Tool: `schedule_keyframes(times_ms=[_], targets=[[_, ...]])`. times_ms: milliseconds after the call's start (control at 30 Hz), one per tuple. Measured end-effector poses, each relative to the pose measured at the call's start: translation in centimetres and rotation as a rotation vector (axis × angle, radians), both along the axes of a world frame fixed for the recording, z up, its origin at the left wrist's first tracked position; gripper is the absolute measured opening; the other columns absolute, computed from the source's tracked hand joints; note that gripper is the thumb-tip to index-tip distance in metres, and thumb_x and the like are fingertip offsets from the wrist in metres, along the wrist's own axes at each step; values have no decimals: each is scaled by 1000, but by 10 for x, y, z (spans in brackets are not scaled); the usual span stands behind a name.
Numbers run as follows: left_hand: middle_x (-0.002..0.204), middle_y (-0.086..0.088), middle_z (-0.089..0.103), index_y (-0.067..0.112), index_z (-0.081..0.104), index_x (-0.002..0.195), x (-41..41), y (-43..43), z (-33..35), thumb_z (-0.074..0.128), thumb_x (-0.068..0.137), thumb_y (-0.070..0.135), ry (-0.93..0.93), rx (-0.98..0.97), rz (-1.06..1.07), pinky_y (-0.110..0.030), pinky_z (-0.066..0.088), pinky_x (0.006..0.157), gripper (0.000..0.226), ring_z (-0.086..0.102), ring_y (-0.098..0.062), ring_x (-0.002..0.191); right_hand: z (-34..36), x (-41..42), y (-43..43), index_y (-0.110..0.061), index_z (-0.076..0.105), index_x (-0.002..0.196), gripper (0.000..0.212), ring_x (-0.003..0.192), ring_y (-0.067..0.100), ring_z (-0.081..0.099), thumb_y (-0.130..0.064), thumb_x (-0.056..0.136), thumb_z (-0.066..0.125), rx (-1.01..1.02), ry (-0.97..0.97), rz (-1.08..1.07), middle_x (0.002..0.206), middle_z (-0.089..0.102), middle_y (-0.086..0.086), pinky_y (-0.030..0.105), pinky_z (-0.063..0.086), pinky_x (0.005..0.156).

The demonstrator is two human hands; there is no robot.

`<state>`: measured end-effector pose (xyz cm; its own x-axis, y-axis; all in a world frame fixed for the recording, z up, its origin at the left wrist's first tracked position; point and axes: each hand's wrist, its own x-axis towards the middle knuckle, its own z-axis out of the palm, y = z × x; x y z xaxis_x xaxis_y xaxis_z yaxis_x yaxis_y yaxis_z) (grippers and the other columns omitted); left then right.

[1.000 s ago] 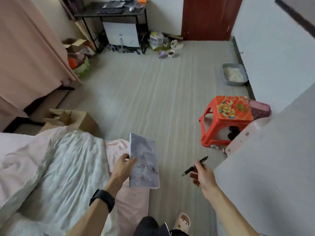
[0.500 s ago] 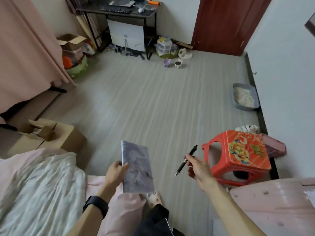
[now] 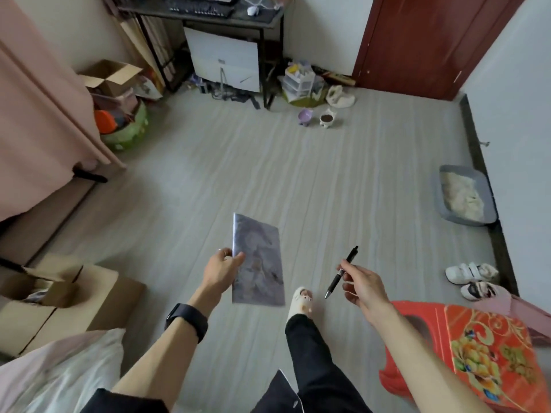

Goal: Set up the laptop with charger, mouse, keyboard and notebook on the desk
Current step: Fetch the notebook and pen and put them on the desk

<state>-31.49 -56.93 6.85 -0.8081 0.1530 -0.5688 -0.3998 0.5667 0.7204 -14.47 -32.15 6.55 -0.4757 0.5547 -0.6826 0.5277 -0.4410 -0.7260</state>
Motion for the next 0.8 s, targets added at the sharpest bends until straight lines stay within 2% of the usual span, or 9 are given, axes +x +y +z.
schedule_keyframes(times_ms=[100,233,333,500,700,800], targets=[[81,-8,70,9,64,90,-67,18,-2,64,89,32,10,-26,23,-32,49,58,23,67,-25,71,-3,-81,19,-12,75,82,19,56,13,46,-29,88,71,-13,-3,80,67,53,-4,25,35,55],[79,-11,69,7,63,86,-175,37,3,63,89,32,6,-55,139,-35,51,61,26,67,-28,71,2,-229,48,-14,71,78,15,54,13,39,-26,85,70,-26,16,223,68,48,-2,25,29,53],[76,-9,67,3,63,85,-249,40,14,62,89,30,45,-44,245,-34,49,60,27,63,-25,65,18,-331,59,-13,71,78,15,54,13,39,-26,86,69,2,45,319,66,47,-3,24,28,52],[80,-6,71,7,66,87,-372,37,28,62,92,29,60,19,371,-31,50,59,22,67,-23,67,35,-496,64,-15,71,74,20,48,11,40,-28,89,69,4,109,444,61,46,-7,22,30,50],[85,-10,74,11,67,85,-567,20,35,63,74,44,133,46,411,-47,57,73,35,70,-31,76,44,-703,58,-15,72,78,21,51,11,44,-31,91,69,68,168,472,65,48,-6,22,31,51],[83,-8,75,12,67,84,-670,13,59,64,79,42,157,65,388,-51,58,77,31,72,-31,79,65,-804,57,-13,72,80,22,52,11,45,-30,92,68,121,195,472,66,48,-5,22,32,51]])
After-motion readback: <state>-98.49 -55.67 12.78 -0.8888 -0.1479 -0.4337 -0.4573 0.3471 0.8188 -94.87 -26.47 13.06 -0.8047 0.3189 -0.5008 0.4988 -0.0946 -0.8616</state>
